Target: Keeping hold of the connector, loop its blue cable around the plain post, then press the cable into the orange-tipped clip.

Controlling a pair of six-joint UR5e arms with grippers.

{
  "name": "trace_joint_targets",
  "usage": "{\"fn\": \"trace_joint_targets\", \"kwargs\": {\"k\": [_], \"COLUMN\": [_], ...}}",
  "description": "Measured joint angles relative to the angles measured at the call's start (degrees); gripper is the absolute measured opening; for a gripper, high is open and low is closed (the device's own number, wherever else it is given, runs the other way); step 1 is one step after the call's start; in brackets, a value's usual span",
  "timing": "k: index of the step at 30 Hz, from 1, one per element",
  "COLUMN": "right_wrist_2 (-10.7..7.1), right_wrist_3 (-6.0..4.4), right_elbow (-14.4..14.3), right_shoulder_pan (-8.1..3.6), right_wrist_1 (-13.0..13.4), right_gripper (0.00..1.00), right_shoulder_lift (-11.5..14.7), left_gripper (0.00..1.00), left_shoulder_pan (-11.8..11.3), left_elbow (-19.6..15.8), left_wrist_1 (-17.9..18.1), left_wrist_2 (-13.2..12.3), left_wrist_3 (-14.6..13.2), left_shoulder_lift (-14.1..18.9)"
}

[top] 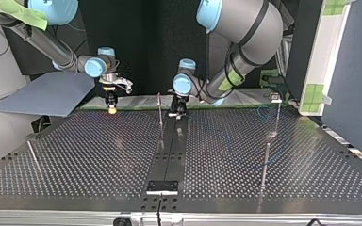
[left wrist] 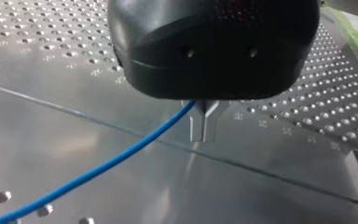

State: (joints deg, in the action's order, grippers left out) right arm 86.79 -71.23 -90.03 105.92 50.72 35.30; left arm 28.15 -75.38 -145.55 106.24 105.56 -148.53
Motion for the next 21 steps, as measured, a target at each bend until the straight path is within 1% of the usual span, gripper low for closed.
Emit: {"fn": "trace_joint_targets", "kwargs": {"k": [4,13,17,18,19,20,21], "right_wrist_2": [-0.55,-2.17,-3.19,-3.39,-3.53,-3.65,-3.70], "right_wrist_3": [-0.24,-1.46,-1.88,-1.91,-1.90,-1.87,-1.82], "right_elbow": [0.6,2.2,2.7,2.8,2.8,2.8,2.8], "right_shoulder_pan": [-0.19,-1.13,-1.52,-1.58,-1.63,-1.67,-1.68], "right_wrist_1": [-0.6,-1.3,-1.6,-1.6,-1.7,-1.9,-2.0], "right_gripper": [0.00,0.00,0.00,0.00,0.00,0.00,0.00], "right_shoulder_lift": [0.0,0.0,-0.1,-0.1,-0.1,-0.1,-0.1], "left_gripper": [0.00,0.00,0.00,0.03,0.18,0.18,0.45], "left_shoulder_pan": [-0.4,-0.7,-0.7,-0.7,-0.7,-0.7,-0.6], "left_elbow": [0.3,0.4,0.4,0.4,0.4,0.4,0.4], "left_wrist_1": [-0.4,-0.9,-1.2,-1.2,-1.3,-1.3,-1.3], "left_wrist_2": [0.0,0.0,0.0,0.0,0.0,0.0,0.0], "left_wrist_3": [0.0,-0.2,-0.3,-0.3,-0.3,-0.3,-0.3], "left_shoulder_lift": [0.0,0.0,0.0,0.0,0.0,0.0,0.0]}}
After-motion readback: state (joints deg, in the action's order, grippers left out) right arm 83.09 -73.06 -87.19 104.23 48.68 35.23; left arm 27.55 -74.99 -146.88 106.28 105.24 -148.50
